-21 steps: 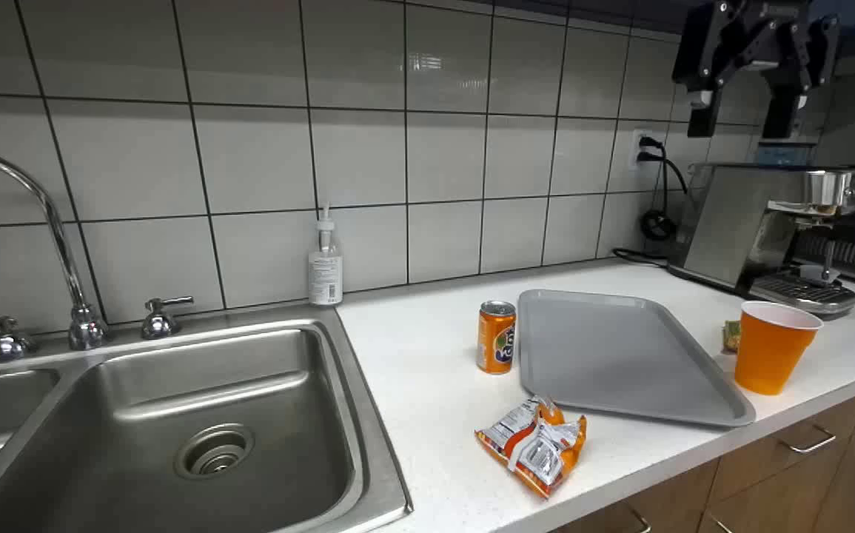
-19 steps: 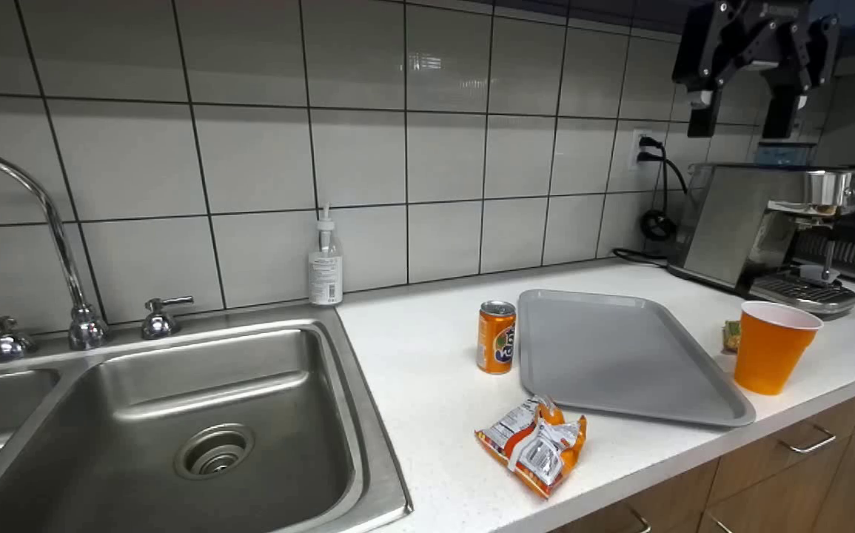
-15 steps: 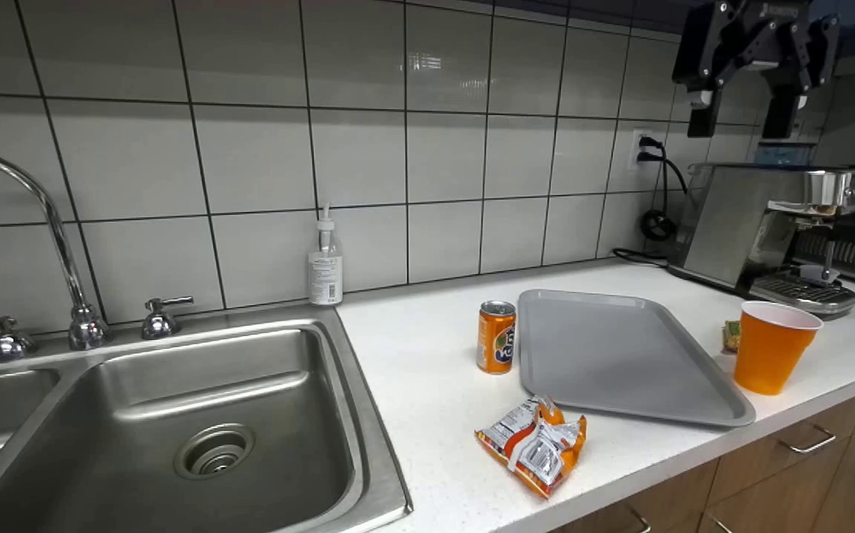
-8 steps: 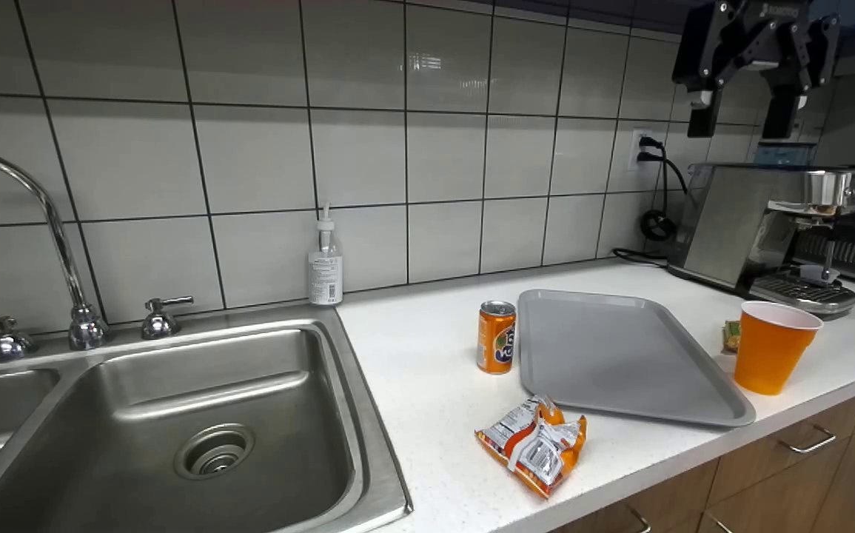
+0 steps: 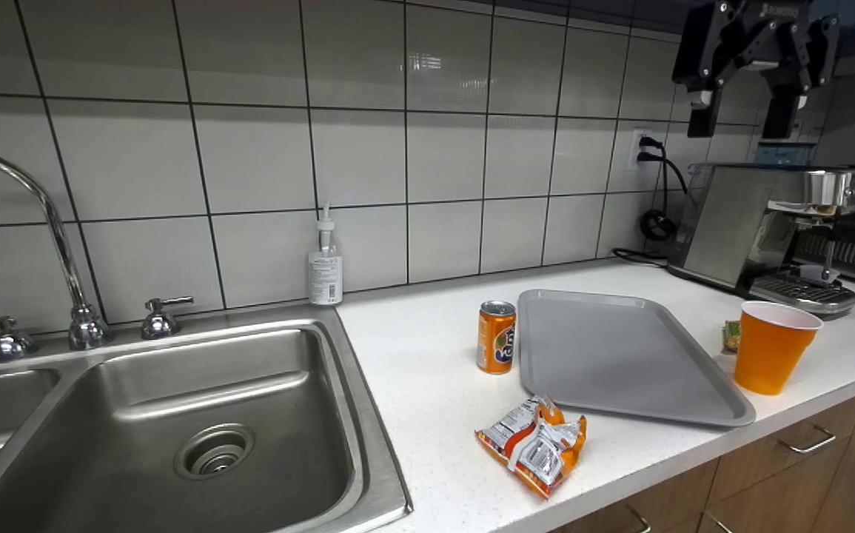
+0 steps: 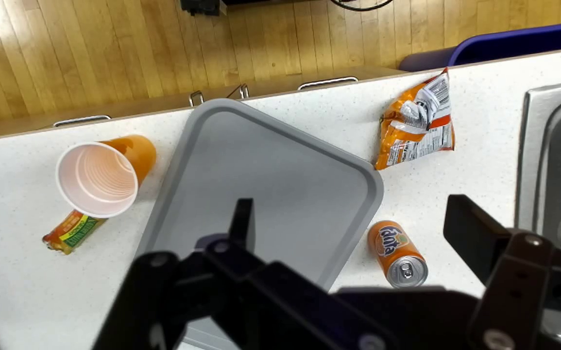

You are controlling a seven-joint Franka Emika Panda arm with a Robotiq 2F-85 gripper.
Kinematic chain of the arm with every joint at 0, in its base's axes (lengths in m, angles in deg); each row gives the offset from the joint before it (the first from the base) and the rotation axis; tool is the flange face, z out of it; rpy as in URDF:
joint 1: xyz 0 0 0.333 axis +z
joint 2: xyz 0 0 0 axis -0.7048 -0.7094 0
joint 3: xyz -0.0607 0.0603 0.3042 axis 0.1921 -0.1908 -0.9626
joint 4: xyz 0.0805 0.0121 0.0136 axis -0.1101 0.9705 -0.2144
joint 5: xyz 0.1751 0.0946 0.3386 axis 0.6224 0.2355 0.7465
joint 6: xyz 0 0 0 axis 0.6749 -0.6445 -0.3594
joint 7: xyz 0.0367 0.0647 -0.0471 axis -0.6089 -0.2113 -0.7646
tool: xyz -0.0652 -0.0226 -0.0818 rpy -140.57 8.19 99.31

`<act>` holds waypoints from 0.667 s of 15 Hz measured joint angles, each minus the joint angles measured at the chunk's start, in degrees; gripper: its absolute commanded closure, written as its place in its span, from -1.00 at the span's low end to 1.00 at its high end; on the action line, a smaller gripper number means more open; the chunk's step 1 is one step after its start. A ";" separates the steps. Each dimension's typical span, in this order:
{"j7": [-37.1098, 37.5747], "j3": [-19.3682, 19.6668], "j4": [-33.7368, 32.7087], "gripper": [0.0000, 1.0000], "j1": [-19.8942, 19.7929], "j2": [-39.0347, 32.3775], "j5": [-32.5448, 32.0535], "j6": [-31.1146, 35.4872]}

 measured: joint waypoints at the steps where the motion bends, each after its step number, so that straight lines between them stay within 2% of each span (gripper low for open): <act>1: 0.00 0.00 0.00 -1.00 0.00 0.00 0.00 0.00; 10: 0.00 -1.07 0.13 -1.00 0.00 -0.96 -0.08 1.13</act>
